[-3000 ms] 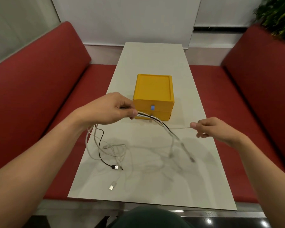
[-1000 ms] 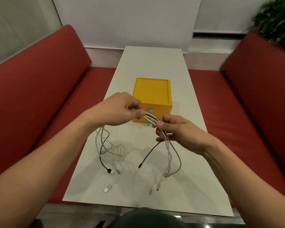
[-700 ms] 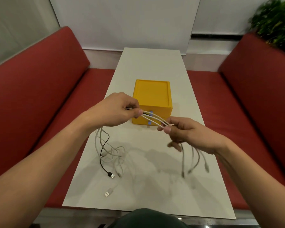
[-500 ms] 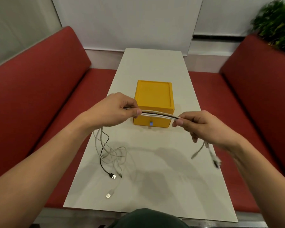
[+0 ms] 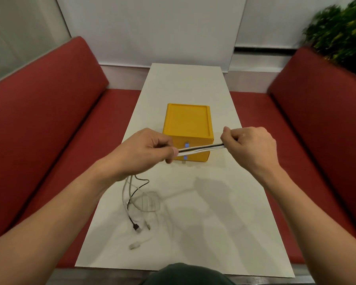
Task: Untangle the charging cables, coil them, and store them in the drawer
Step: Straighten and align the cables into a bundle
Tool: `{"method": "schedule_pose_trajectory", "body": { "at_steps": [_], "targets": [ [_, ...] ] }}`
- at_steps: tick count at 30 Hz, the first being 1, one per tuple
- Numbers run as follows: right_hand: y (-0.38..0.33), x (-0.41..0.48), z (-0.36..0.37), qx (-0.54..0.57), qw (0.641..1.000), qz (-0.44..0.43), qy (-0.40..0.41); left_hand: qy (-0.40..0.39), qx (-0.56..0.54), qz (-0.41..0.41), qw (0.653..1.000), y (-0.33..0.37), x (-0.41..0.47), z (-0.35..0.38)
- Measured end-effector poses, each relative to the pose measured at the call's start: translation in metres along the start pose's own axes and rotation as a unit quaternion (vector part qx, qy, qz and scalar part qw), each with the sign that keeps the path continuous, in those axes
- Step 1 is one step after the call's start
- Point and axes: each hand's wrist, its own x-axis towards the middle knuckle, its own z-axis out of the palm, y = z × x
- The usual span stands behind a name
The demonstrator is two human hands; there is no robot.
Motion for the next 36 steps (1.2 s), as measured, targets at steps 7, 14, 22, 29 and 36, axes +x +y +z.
{"method": "schedule_pose_trajectory", "body": {
  "at_steps": [7,14,22,29,36],
  "targets": [
    [-0.003,-0.004,0.015,-0.049,0.997,-0.022,0.056,0.012,0.042,-0.016,0.999,0.001,-0.011,0.015],
    [-0.016,-0.005,0.029,-0.011,0.998,0.017,0.053,0.081,-0.044,0.027,0.995,0.029,-0.024,0.032],
    [-0.04,-0.033,-0.008,-0.05,0.978,-0.112,0.169,0.123,0.11,-0.081,0.983,-0.027,-0.005,0.017],
    [-0.015,-0.008,0.012,-0.045,0.99,0.002,0.132,0.064,0.04,0.033,0.997,0.0,-0.014,0.005],
    [-0.019,-0.002,0.026,0.016,0.995,-0.001,0.1,0.027,0.073,-0.013,0.997,-0.029,0.004,-0.006]
  ]
}}
